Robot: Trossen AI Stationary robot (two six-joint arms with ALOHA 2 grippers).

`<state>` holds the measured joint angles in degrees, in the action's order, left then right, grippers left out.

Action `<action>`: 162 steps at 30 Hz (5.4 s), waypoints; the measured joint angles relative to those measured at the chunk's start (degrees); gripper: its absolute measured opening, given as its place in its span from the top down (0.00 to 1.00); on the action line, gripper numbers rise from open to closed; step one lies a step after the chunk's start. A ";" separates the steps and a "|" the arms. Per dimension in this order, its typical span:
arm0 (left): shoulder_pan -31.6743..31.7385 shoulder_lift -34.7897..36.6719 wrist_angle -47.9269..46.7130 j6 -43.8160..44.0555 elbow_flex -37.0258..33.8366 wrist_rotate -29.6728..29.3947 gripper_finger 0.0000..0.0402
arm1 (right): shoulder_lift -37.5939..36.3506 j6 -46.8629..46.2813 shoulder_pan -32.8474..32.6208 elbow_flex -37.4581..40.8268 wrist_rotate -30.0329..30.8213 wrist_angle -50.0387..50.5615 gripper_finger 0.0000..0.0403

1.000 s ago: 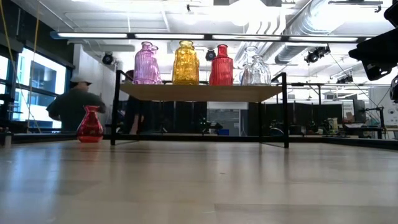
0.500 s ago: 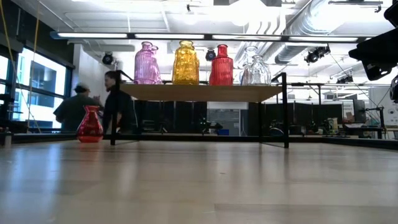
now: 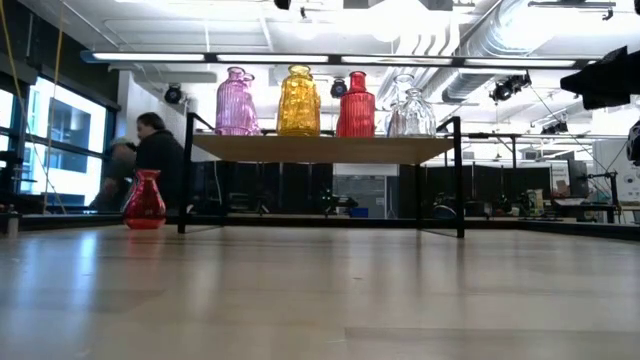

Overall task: Sort vases onto shelf
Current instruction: Put the pink vase on the shelf aligned with the other pink vases

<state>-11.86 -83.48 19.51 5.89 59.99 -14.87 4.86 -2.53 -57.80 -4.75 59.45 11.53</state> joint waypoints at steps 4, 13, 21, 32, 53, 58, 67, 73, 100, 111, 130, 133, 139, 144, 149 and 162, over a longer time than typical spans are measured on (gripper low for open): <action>0.00 0.00 0.04 2.13 0.00 -2.21 0.27 | 0.00 2.47 0.03 0.00 0.23 -2.15 0.83; -0.26 0.00 0.14 9.26 0.00 -3.80 0.27 | -0.02 -3.62 0.04 -0.02 0.35 -33.30 0.83; -0.31 0.00 1.23 10.56 0.00 -3.82 0.27 | -0.02 5.99 0.40 -0.04 0.54 -44.11 0.83; -0.31 0.00 1.16 12.02 0.00 -4.81 0.27 | 0.00 3.66 0.55 -0.04 -5.65 -44.23 0.80; -0.31 0.00 1.38 12.05 0.00 -5.21 0.27 | 21.20 -9.24 0.55 -22.26 -10.21 -32.20 0.56; -1.32 0.20 1.09 12.01 0.00 -4.65 0.27 | 27.70 -24.40 0.55 -34.42 -10.19 -6.69 0.58; -4.58 0.74 -0.12 8.52 0.00 -4.59 0.27 | 39.84 -68.33 1.17 -45.21 -15.72 28.87 0.64; -5.24 0.72 -5.89 8.91 0.00 -4.57 0.27 | 48.46 -82.58 3.87 -45.59 -29.43 32.06 0.66; -8.38 0.72 -6.49 6.42 0.00 -0.05 0.27 | 66.07 -102.08 11.07 -45.57 -54.78 26.73 0.66; -8.46 0.66 -8.50 6.42 0.00 -0.87 0.27 | 71.26 -99.20 13.21 -45.57 -58.02 27.37 0.66; -8.41 0.66 -9.48 6.37 0.00 -0.92 0.27 | 73.13 -96.08 17.06 -45.59 -58.76 26.29 0.97; -8.22 0.66 -9.84 6.41 0.00 -0.92 0.27 | 73.14 -94.25 18.00 -45.58 -60.27 25.48 0.96; -7.58 0.66 -10.84 7.52 0.00 -0.85 0.27 | 73.05 -86.66 21.19 -51.02 -61.48 27.69 0.98; -7.56 0.66 -10.77 7.50 0.00 -0.75 0.27 | 73.02 -74.69 26.36 -60.56 -61.47 34.19 0.99; -7.56 0.33 -10.18 9.76 0.00 -0.69 0.27 | 73.02 -63.11 33.04 -71.17 -61.45 41.87 0.99; -6.24 -5.25 -2.20 15.30 -0.01 0.70 0.27 | 80.51 -45.81 43.77 -85.03 -72.10 45.00 0.99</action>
<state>-18.10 -88.73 17.31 21.19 59.98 -14.18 85.37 -48.34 -14.03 -89.78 -12.65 56.53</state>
